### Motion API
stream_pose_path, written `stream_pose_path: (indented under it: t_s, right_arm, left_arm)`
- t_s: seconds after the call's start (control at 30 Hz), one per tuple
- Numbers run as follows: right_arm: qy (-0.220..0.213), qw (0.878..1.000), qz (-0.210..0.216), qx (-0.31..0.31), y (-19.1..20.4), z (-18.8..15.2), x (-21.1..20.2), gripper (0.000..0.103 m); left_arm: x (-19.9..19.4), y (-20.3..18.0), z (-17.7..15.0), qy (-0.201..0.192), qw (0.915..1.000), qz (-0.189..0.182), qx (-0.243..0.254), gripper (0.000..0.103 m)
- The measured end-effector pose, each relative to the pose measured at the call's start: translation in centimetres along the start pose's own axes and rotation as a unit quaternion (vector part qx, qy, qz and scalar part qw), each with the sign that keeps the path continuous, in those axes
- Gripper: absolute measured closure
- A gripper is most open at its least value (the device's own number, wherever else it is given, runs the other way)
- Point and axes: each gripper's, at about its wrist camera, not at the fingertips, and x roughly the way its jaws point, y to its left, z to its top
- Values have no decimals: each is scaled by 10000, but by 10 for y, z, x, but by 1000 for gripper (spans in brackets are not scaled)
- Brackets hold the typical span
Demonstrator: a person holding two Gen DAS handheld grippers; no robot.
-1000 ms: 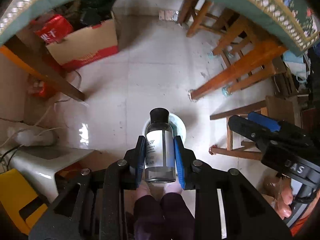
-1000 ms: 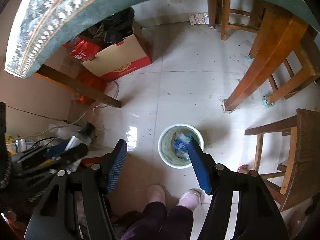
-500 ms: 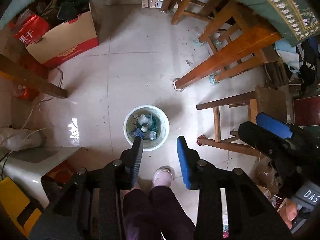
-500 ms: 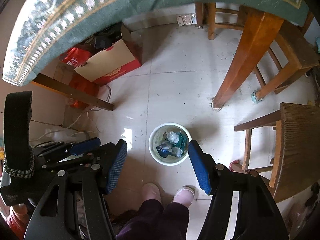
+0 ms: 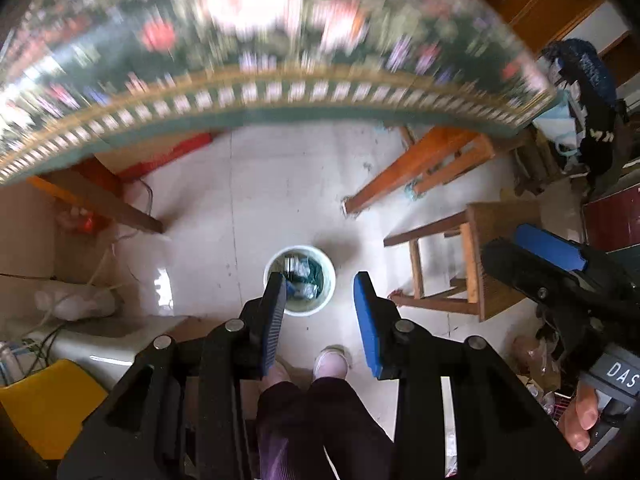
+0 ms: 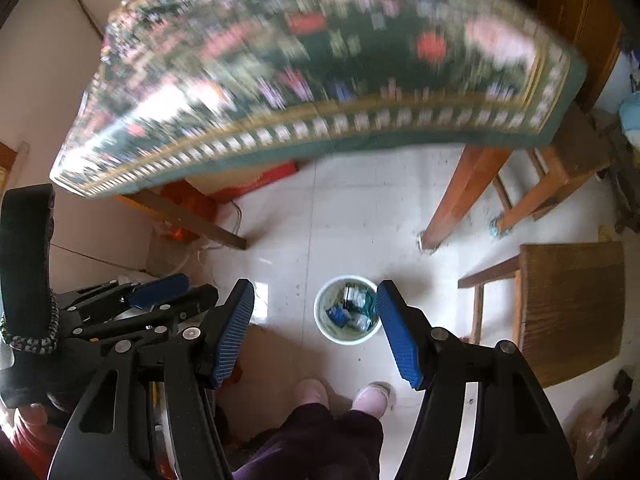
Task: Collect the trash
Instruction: 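Move both open grippers back up to the table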
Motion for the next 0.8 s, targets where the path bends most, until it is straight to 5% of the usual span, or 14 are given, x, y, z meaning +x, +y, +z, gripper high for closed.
stream_pose_path:
  t_s: [0.37,0.8]
  right_arm:
    - [-904,9957,-102,-197,47,19,-123,43]
    - [-2110,9762,-379,-340,107,21,-236,43]
  left_arm:
    - [-146,-15,12,-970,9950,-110,213,69]
    - [-294,-13,7,-2440,9675,-111,655,62]
